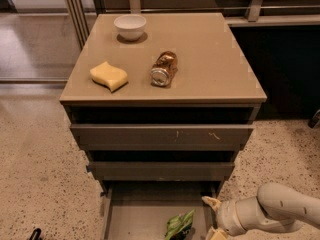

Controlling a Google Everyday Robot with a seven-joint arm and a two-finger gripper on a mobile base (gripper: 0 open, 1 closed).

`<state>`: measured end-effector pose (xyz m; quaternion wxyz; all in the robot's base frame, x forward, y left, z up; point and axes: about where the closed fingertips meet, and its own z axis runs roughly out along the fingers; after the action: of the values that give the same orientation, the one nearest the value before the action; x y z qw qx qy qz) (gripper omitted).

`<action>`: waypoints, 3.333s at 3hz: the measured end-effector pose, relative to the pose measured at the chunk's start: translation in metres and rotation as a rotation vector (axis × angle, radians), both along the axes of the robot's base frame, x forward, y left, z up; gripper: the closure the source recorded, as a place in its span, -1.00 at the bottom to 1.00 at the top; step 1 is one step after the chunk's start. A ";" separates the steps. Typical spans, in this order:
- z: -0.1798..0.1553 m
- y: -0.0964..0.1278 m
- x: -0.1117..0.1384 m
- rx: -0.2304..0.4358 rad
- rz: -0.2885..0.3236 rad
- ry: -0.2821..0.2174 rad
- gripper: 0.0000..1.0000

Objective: Pick green rice chip bag from bottom drawer and place on counter

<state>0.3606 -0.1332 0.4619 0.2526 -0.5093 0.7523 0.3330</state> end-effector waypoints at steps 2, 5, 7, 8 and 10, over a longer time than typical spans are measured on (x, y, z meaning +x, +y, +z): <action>-0.068 -0.022 0.037 -0.024 0.013 0.039 -1.00; -0.101 -0.028 0.049 0.027 -0.014 0.059 -1.00; -0.127 -0.010 0.067 0.083 0.012 0.044 -1.00; -0.135 0.001 0.081 0.101 0.046 0.041 -1.00; -0.155 0.018 0.096 0.111 0.098 0.076 -1.00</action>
Offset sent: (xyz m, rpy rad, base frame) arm 0.0654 -0.0338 -0.1032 0.0224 0.0543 0.0214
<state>0.4570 -0.1148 0.3068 0.2351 -0.5176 0.7160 0.4051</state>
